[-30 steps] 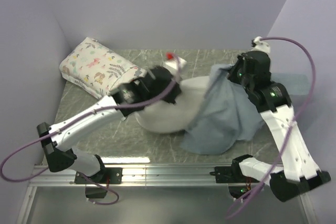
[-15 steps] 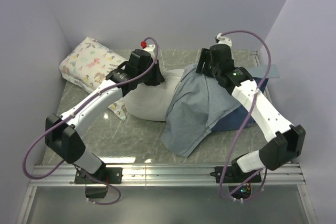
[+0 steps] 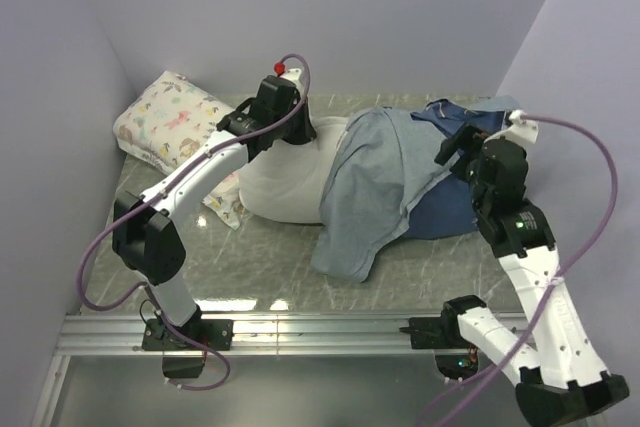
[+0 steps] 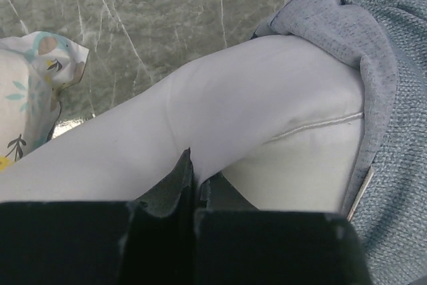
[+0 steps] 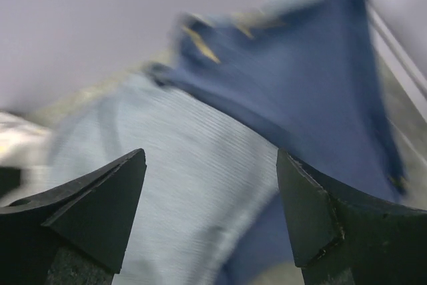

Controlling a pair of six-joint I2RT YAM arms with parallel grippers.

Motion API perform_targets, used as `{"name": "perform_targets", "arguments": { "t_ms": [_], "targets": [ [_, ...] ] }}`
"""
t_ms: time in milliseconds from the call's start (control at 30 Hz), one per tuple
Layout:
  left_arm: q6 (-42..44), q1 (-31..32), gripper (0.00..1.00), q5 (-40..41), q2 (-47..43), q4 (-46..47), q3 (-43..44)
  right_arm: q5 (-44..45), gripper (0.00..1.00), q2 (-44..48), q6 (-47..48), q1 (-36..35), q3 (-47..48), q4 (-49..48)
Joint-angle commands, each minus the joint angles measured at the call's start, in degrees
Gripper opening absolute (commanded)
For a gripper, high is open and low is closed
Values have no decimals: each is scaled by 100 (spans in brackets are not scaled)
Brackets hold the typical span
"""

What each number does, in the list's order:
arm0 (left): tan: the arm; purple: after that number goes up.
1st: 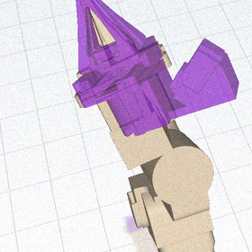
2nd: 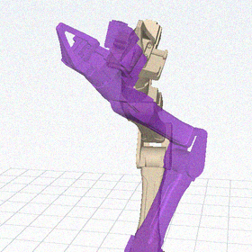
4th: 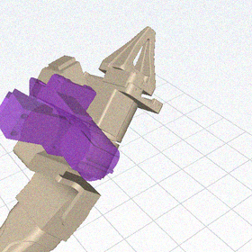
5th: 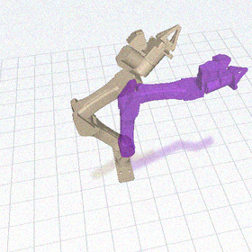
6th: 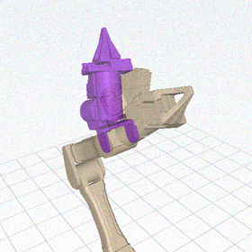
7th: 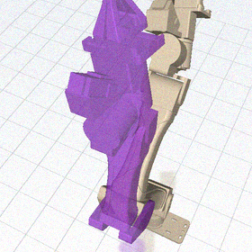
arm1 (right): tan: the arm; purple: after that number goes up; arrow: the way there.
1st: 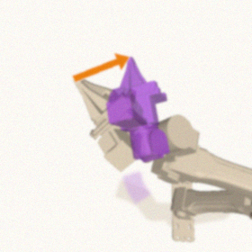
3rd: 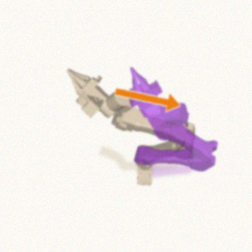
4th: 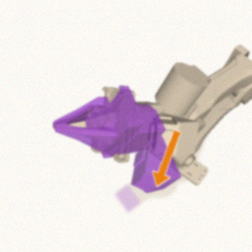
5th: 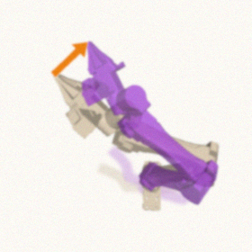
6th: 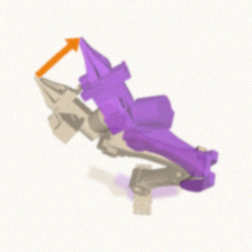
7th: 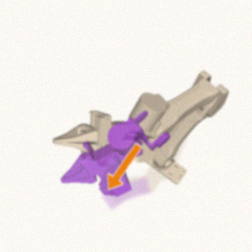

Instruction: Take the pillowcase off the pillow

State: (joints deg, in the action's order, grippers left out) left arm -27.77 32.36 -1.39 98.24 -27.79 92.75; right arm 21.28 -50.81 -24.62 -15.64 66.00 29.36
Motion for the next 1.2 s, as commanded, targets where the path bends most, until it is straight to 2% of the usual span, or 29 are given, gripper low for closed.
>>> {"name": "perform_targets", "arguments": {
  "t_ms": [0, 133, 367, 467, 500, 533, 633, 667, 767, 933, 1000, 1167],
  "targets": [
    [210, -28, 0, 490, 266, -507, 217, -517, 86, 61, -280, 648, -981, -201],
    [298, -28, 0, 569, 424, -622, 410, -678, 86, 194, -456, 975, -1983, -597],
    [386, -28, 0, 578, 521, -666, 595, -1213, 88, -96, -640, 1142, -2565, -1336],
    [430, -37, 0, 622, 530, -719, 691, -1346, 81, -26, -745, 1133, -2697, -1617],
    [456, -28, 0, 648, 521, -736, 718, -1302, 74, -35, -755, 1142, -2689, -1627],
    [483, -28, 0, 657, 521, -745, 736, -1258, 48, -69, -746, 1159, -2584, -1549],
    [492, -80, 0, 675, 469, -824, 876, -1047, 6, -122, -667, 1230, -2303, -1241],
    [492, -89, 0, 684, 451, -868, 920, -908, 3, -114, -641, 1317, -2224, -1144],
    [466, -299, 0, 693, 206, -1009, 1087, -696, 0, -9, -553, 1536, -1855, -766],
    [360, -809, 0, 753, -365, -1368, 1534, -1029, 0, -148, -473, 2433, -1205, -370],
    [316, -1117, 0, 772, -550, -1448, 1597, -1300, 0, -210, -482, 2810, -1055, -326],
    [62, -1951, 0, 561, -1289, -1352, 1395, -1574, 0, -350, -544, 3251, -826, -230]
  ]
}}
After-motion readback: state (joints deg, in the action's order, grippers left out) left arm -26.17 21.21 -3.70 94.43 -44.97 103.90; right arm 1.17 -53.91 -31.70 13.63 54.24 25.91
